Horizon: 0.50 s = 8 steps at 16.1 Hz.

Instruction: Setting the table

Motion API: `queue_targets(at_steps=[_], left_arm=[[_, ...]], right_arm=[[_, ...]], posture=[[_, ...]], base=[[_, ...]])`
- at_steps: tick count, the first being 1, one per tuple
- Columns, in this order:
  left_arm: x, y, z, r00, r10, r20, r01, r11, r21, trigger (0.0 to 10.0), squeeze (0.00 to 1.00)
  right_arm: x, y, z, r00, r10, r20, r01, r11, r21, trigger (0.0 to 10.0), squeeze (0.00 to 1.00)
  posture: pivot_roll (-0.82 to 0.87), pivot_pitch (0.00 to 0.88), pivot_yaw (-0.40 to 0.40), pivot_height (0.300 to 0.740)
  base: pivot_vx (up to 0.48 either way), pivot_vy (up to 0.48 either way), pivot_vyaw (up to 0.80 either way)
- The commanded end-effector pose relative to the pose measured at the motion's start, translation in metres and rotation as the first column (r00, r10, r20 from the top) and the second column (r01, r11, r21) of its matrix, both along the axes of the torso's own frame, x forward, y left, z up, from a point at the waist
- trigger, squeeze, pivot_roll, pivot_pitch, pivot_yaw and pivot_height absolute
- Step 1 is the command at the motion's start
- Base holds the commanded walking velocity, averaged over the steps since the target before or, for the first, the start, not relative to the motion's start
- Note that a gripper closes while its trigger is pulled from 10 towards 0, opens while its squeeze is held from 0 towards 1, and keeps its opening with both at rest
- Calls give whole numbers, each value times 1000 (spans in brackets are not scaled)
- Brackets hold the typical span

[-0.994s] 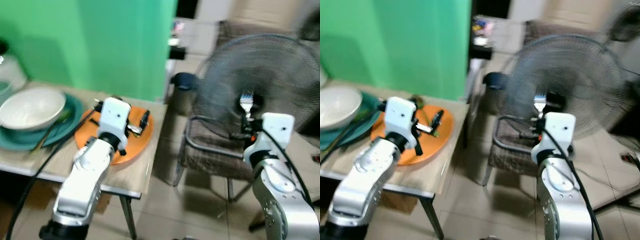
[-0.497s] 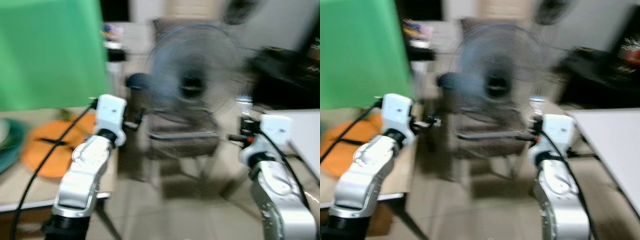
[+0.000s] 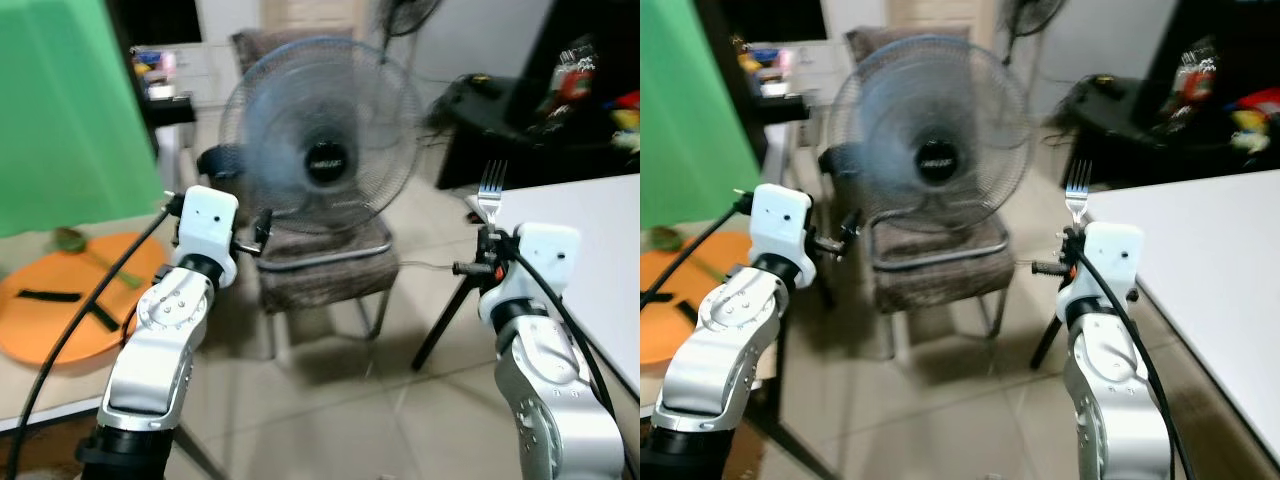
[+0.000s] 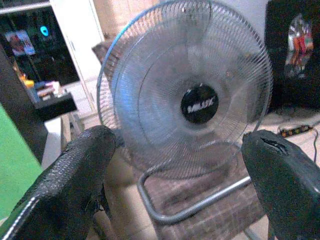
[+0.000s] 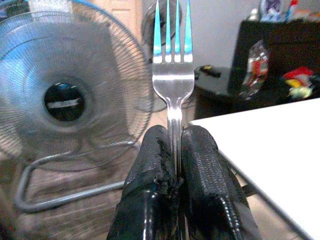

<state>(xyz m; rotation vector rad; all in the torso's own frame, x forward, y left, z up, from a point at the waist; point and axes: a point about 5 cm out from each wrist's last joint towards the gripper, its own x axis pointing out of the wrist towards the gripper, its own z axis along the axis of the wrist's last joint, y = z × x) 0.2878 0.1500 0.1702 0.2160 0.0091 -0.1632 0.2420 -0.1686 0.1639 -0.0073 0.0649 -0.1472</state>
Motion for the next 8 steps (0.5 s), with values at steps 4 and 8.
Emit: queue_targets(at_steps=[4,8], left_arm=[[0,-4,2,1000,-20,24,20,1000,8,10000,0],[-4,-5,0,999,-6,35,6,1000,4,10000,0]], right_arm=[[5,3,3,1000,19,16,-19,1000,1,10000,0],[13,3,5,1000,8,30,-6,998,-62,10000,0]], posture=[[8,0,-18,740],[38,0,-50,740]], base=[[0,0,-800],[0,0,-800]])
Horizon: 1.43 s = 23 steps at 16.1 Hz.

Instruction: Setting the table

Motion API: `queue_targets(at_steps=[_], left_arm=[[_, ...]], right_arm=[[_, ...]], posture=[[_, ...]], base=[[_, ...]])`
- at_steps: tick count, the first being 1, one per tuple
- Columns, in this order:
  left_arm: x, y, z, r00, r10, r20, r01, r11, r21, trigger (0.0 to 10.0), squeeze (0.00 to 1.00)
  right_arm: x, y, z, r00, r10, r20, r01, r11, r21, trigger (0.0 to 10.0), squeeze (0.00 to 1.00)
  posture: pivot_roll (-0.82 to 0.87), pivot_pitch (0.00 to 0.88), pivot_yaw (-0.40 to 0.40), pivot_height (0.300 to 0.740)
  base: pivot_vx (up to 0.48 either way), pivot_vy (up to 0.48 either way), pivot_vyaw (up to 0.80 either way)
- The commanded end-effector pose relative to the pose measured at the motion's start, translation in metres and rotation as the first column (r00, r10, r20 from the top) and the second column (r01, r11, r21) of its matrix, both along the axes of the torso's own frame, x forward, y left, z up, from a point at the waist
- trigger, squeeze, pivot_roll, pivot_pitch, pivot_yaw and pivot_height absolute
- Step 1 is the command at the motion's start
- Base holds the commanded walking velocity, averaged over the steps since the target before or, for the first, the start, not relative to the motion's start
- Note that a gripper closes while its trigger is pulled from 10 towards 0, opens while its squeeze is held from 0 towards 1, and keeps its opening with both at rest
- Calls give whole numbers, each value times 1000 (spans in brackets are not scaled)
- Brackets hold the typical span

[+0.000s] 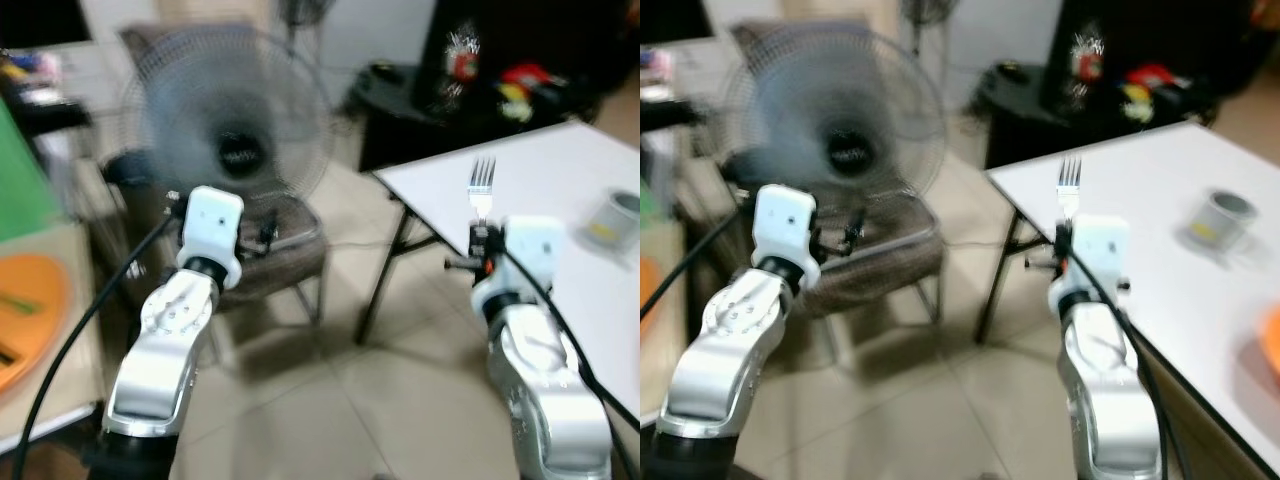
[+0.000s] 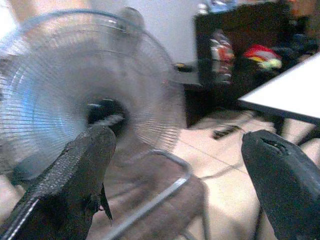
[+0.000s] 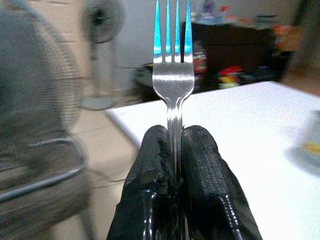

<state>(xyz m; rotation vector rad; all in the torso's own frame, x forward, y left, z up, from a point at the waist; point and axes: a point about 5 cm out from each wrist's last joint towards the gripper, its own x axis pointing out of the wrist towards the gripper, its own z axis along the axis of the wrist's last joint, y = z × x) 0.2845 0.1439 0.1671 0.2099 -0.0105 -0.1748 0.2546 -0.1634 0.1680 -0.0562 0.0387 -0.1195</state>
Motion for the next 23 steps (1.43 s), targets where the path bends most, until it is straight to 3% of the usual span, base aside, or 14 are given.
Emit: queue_targets(at_steps=[1,5,12,14,17,23], left_arm=[[0,-1,6,1000,-10,23,10,1000,-2,10000,0],[2,2,4,1000,-4,16,4,1000,1,10000,0],[6,5,7,1000,-4,24,4,1000,30,10000,0],[8,6,3,1000,1,-12,-1,1000,-3,10000,0],[8,6,4,1000,-11,-4,12,1000,23,10000,0],[10,7,8,1000,-5,5,5,1000,21,10000,0]], right_arm=[[1,-3,4,1000,-20,19,21,1000,-4,10000,0],[-2,-2,-6,999,-31,-22,32,997,65,10000,0],[-2,1,-11,999,-35,-35,38,996,78,10000,0],[-2,0,-11,998,-41,-37,44,996,81,10000,0],[-2,1,-12,998,-47,-37,50,995,83,10000,0],[0,4,-13,998,37,-55,-32,995,90,10000,0]], posture=[[40,0,-53,740],[44,0,-60,740],[47,0,-45,740],[44,0,-38,740],[43,0,-35,740],[43,0,-24,740]], base=[[0,0,-800],[0,97,-800],[0,64,-800],[0,480,-800],[0,480,-800],[0,320,-81]])
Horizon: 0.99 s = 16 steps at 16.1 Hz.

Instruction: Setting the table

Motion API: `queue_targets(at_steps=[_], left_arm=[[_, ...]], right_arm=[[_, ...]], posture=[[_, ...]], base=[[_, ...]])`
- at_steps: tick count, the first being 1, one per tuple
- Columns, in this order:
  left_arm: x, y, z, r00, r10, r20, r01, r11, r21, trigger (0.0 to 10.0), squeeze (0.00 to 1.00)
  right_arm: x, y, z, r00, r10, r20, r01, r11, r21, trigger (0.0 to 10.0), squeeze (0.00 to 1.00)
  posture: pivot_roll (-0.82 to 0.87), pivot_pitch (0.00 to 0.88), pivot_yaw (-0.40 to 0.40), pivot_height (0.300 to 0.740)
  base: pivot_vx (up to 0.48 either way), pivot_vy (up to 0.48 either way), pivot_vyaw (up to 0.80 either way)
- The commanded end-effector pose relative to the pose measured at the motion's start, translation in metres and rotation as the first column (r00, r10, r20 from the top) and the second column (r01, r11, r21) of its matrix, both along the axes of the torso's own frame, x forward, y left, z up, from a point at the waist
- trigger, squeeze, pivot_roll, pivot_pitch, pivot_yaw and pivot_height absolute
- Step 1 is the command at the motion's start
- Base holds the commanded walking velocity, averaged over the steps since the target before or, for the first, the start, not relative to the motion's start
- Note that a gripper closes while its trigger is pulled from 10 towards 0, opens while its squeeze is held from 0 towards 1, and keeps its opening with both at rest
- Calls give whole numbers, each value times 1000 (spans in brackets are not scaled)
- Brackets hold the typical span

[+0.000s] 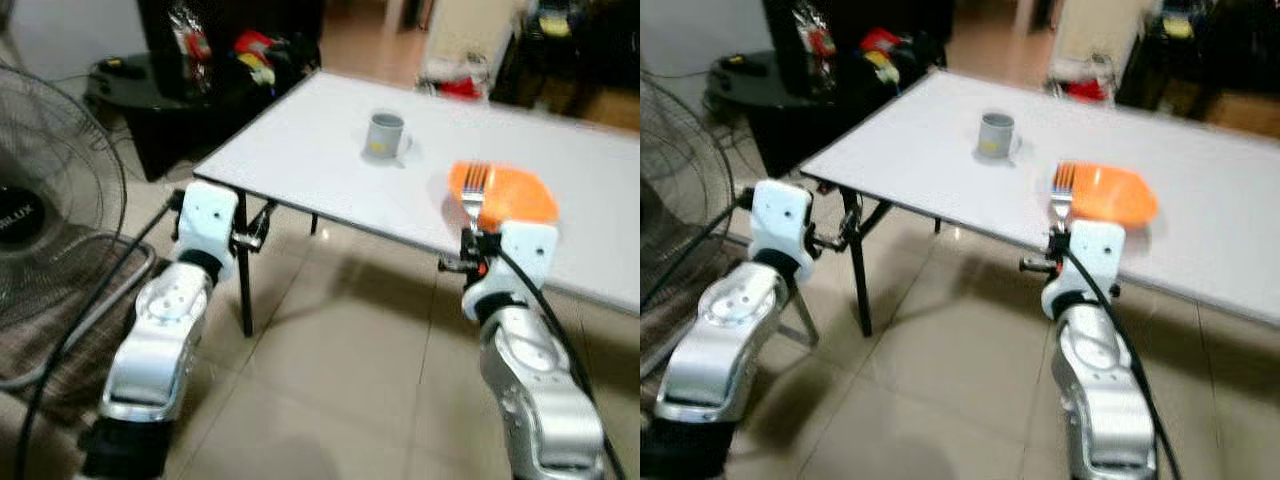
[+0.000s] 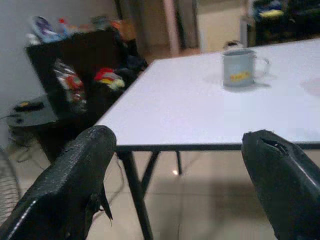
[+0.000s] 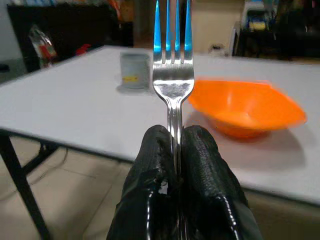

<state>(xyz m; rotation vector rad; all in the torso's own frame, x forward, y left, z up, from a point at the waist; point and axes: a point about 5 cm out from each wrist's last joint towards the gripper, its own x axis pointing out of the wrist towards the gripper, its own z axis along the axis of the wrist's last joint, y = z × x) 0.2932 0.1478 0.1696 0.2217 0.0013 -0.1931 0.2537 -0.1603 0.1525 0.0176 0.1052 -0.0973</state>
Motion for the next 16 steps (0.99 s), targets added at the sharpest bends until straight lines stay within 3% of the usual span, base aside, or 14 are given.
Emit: queue_targets(at_steps=[1,6,10,12,16], left_arm=[[1,4,5,1000,13,17,-13,1000,4,10000,0],[0,2,6,999,-13,30,13,1000,2,10000,0],[1,-1,7,999,-31,33,31,1000,-3,10000,0],[1,-1,5,999,-35,30,35,999,-3,10000,0],[1,0,4,999,-36,29,36,999,-1,10000,0]], right_arm=[[1,1,2,1000,24,3,-24,1000,17,10000,0],[2,1,1,999,33,0,-33,999,14,10000,0],[4,0,0,998,53,-20,-53,999,-4,10000,0],[4,-2,-2,999,28,-20,-28,999,26,10000,0],[6,-2,-2,999,39,-28,-39,999,-8,10000,0]], posture=[[43,0,-24,740],[45,0,-27,740],[43,0,-27,740],[43,0,-28,740],[45,0,-36,740]], base=[[0,0,0],[0,0,0],[317,0,600],[341,0,0],[343,0,0]])
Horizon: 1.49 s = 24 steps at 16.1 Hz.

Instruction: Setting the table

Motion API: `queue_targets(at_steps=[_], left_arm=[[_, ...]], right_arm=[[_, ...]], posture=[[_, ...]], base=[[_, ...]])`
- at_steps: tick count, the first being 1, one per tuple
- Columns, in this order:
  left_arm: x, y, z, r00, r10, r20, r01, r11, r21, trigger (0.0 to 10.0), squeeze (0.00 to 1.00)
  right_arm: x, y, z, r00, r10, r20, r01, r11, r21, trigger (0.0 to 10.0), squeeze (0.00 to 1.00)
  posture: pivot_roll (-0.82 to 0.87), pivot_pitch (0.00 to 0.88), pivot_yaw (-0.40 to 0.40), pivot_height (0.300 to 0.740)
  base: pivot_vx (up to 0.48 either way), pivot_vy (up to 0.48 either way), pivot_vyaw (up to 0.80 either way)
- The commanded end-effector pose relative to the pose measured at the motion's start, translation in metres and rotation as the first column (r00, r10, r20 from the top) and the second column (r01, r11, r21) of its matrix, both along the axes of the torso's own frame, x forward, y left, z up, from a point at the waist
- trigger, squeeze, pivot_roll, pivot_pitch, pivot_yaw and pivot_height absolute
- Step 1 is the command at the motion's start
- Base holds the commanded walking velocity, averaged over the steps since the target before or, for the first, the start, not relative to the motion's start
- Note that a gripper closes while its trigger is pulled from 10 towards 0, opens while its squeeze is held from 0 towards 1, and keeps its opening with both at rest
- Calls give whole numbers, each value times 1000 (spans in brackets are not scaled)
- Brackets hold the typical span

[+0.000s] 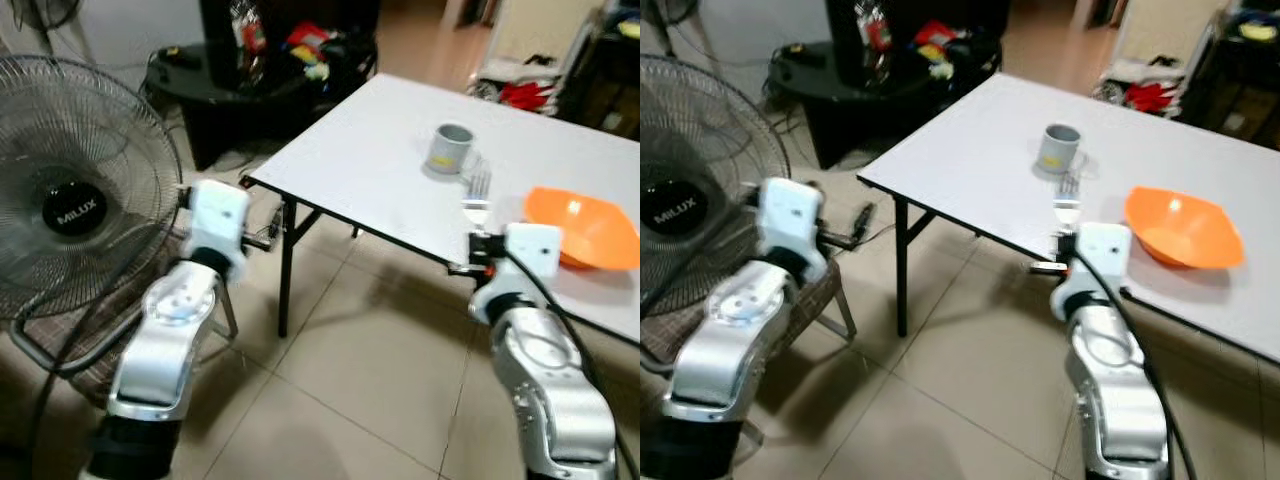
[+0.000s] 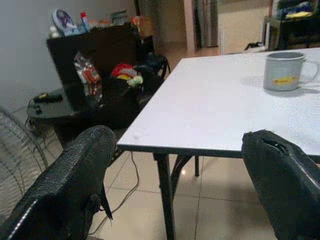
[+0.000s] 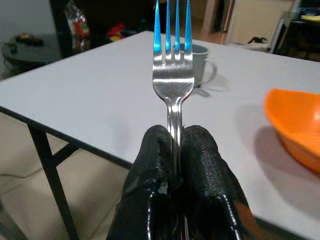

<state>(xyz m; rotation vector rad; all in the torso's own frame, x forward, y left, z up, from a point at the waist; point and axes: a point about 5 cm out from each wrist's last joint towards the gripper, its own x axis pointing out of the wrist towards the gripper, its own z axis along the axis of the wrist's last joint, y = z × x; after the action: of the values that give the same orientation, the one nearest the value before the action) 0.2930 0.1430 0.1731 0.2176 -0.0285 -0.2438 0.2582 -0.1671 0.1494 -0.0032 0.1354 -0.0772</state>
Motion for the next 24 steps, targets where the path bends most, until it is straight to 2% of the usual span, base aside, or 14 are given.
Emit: queue_targets(at_steps=[1,14,24], left_arm=[[1,5,1,1000,18,6,-18,1000,4,10000,0],[-1,8,-1,1000,20,11,-20,1000,-2,10000,0],[0,8,-1,1000,7,9,-7,1000,4,10000,0]], right_arm=[[2,5,1,1000,19,3,-19,1000,6,10000,0],[4,5,1,999,33,-1,-33,999,7,10000,0],[3,5,3,999,33,32,-33,999,-4,10000,0]], posture=[[46,0,-38,740],[55,0,-59,740],[52,0,-48,740]], base=[[341,0,0],[344,0,0],[348,0,0]])
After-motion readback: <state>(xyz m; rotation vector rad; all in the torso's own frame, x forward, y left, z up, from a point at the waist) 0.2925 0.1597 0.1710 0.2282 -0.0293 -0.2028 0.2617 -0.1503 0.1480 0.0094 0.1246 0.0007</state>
